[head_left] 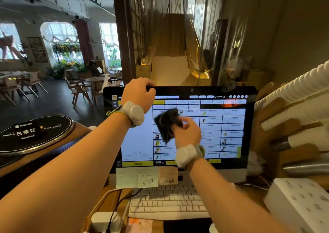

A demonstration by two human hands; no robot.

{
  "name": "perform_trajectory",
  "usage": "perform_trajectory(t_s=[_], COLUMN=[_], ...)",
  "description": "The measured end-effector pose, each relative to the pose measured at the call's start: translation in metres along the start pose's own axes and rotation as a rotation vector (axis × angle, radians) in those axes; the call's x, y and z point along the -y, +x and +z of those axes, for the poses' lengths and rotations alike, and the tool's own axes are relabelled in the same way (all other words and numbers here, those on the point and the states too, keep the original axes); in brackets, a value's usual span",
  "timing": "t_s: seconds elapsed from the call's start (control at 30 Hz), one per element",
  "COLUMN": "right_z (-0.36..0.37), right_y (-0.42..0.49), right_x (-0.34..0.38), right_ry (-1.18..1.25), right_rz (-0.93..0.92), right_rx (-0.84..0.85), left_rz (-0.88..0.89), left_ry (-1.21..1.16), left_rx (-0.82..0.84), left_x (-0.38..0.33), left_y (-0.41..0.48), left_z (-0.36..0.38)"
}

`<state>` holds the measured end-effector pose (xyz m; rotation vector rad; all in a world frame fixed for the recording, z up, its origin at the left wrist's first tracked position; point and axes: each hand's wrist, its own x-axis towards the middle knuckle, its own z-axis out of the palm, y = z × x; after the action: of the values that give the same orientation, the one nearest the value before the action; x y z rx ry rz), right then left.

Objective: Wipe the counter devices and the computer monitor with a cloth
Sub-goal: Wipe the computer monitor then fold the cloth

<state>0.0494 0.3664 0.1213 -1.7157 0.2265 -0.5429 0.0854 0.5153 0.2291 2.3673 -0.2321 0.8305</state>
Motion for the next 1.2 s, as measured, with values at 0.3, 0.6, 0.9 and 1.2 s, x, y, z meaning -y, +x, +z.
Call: perform_trajectory(t_s=[0.3,0.6,0.9,1.2], right_z=[-0.013,-0.026,-0.037,-0.066], right_y=[-0.005,0.043,-0.026,0.080], right_x=[-0.015,0.036,-0.071,0.058], right_ry=[0.094,0.143,0.051,0.181], right_rz=[0.155,0.045,0.271,-0.026], right_rx=[0.051,-0.030,0.039,-0.094], left_rz=[0.023,0.017,0.079,0.077], left_ry=[0.020,0.028,0.030,0.023], left_rx=[0.032,0.054,0.011,0.052], left_x=[-0.012,-0.018,-0.034,-0.053], left_y=[0.000,0.005,0.005,0.018], left_z=[0.009,0.015,0.036,0.051])
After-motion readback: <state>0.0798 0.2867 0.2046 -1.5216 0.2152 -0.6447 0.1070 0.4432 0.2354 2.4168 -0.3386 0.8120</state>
